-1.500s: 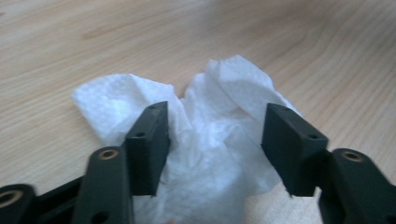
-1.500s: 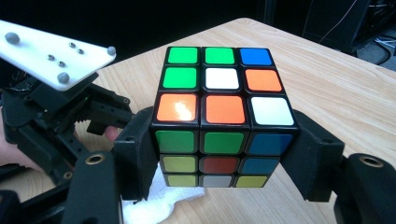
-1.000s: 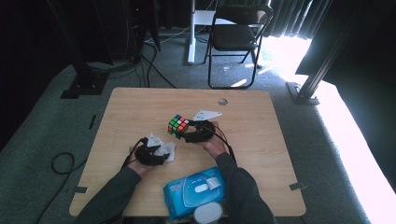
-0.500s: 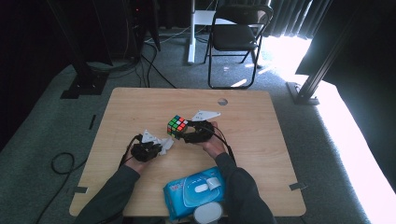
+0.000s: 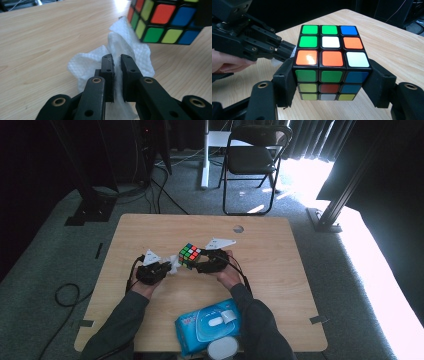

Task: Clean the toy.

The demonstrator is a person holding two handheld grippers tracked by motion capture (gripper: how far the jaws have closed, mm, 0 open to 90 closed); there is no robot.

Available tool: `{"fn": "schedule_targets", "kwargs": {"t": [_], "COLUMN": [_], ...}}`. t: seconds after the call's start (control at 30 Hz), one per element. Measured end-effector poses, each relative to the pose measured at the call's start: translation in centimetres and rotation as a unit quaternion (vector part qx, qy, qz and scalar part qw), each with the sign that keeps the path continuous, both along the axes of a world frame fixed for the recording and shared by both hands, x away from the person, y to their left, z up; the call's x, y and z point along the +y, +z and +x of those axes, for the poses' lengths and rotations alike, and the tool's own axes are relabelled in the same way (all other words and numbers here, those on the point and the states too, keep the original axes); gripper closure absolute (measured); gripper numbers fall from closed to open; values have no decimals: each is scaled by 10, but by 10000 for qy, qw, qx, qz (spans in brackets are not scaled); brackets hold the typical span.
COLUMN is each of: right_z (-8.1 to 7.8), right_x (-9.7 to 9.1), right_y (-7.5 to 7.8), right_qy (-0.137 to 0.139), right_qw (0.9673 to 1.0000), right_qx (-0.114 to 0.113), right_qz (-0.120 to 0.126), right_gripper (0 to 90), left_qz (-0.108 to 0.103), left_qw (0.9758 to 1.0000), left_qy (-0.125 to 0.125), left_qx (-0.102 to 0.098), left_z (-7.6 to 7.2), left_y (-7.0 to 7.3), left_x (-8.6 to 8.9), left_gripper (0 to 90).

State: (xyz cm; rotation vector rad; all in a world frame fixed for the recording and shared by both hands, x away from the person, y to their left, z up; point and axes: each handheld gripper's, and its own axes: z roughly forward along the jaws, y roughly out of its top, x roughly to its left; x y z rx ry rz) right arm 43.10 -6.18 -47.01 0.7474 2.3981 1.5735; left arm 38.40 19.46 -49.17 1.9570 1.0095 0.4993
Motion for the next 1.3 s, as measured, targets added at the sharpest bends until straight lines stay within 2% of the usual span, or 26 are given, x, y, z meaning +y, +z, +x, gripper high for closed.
{"fn": "schedule_targets", "kwargs": {"t": [0.37,0.8,0.97,1.3], "right_z": [1,1,1,1], "right_x": [-1,1,1,-4], "right_y": [2,3,3,5], "right_qy": [-41,-33,-9,-48], "right_qw": [9999,9998,9997,9997], "right_qx": [32,20,54,41], "right_qz": [134,186,217,247], "right_gripper": [344,344,344,344], "left_qz": [51,122,109,-74], "left_qw": [9991,9958,9962,9985], "left_qy": [-399,-875,-827,-432], "left_qx": [-135,-236,-264,-325], "left_z": [-2,-8,-7,-1], "left_y": [2,-1,-2,3], "left_x": [-26,-53,-53,-31], "left_gripper": [821,820,821,821]}}
